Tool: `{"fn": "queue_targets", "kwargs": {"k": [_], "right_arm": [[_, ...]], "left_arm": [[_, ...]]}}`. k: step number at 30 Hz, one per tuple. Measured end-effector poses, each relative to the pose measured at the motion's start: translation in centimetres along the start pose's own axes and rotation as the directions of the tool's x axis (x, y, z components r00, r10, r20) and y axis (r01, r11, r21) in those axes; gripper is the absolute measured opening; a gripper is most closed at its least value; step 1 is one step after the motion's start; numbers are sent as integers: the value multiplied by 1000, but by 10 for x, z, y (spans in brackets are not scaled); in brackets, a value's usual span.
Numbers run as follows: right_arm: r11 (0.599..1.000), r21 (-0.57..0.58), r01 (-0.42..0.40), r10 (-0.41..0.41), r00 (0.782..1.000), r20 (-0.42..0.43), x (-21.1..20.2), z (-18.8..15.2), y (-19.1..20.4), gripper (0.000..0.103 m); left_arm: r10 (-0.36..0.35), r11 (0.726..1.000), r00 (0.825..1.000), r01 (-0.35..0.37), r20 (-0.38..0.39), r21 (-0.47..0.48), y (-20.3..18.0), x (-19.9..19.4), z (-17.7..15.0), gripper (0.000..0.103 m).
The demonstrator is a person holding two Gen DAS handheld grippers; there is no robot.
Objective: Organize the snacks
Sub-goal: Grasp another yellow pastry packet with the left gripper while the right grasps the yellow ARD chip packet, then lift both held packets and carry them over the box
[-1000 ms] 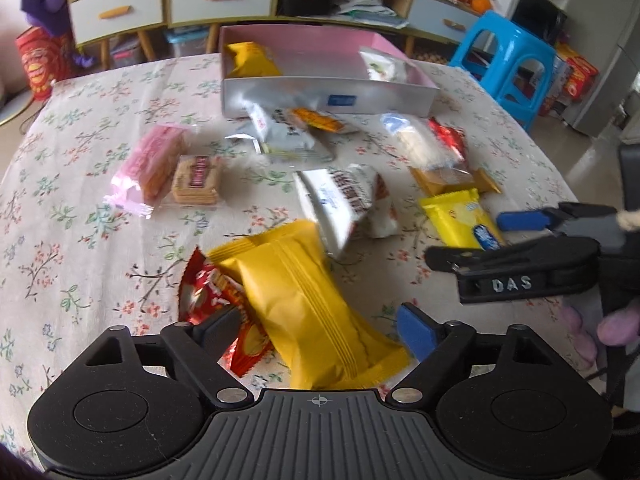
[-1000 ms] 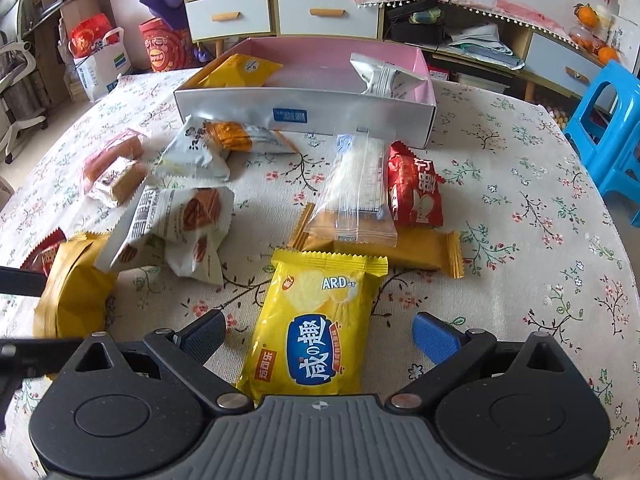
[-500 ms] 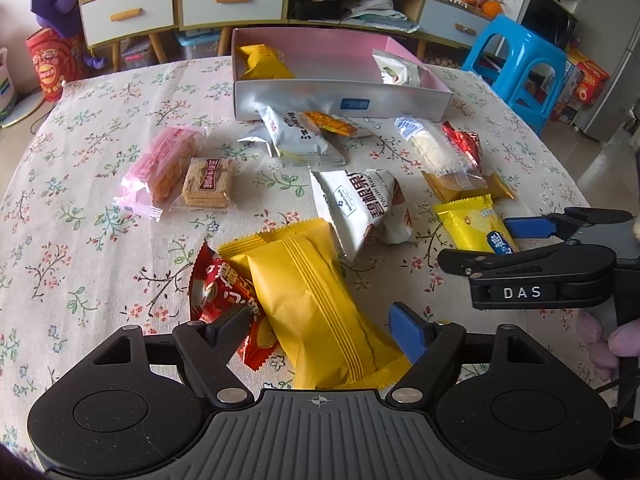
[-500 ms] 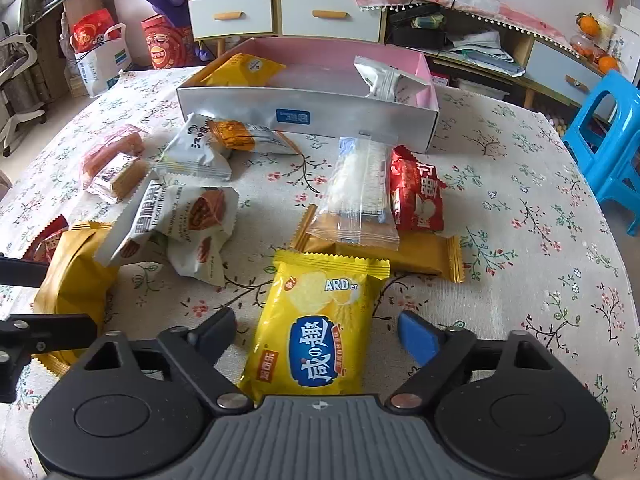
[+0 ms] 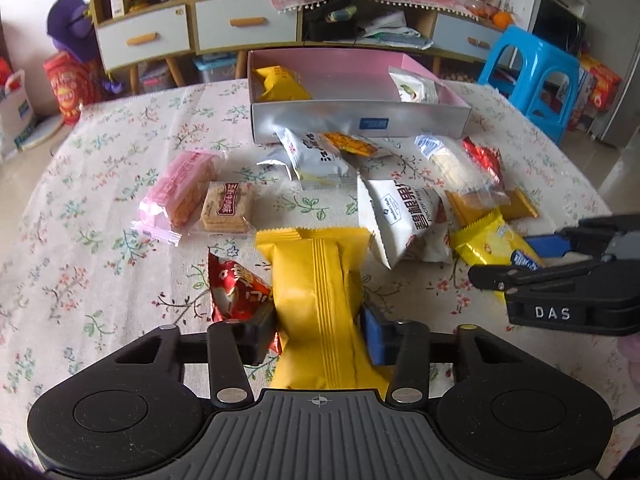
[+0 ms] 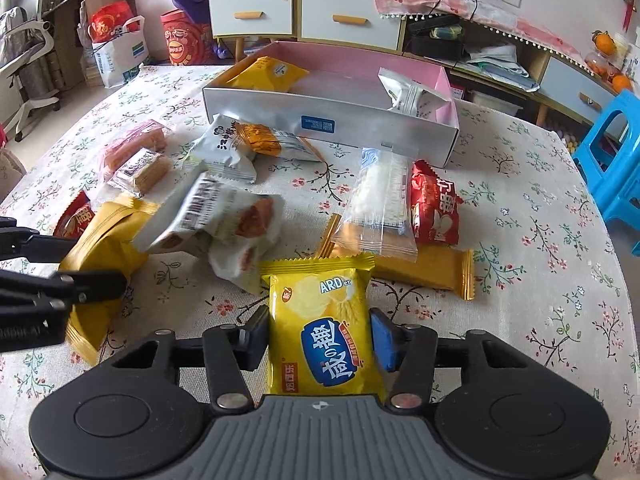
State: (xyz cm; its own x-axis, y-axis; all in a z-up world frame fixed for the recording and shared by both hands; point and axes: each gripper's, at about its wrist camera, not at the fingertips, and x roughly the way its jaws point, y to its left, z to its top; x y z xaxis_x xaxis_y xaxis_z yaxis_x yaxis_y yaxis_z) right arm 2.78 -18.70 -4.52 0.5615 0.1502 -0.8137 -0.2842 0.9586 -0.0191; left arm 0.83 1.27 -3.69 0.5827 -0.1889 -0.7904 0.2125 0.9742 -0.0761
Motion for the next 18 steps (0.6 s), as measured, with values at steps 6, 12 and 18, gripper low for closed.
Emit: {"fn": "queue_targets", "kwargs": {"k": [6, 12, 18], "right_arm": [[1000, 24, -9, 9, 1000, 2, -7, 4, -1, 40], [999, 29, -30, 29, 999, 29, -19, 12, 2, 40], [998, 44, -36, 34, 998, 47, -26, 20, 1, 40]], "left_arm": [[-46, 998, 999, 46, -6, -43, 6, -6, 4, 37], [-81, 995, 997, 82, 19, -52, 6, -18, 9, 35], [-114, 991, 992, 117, 43, -60, 6, -29, 16, 34]]}}
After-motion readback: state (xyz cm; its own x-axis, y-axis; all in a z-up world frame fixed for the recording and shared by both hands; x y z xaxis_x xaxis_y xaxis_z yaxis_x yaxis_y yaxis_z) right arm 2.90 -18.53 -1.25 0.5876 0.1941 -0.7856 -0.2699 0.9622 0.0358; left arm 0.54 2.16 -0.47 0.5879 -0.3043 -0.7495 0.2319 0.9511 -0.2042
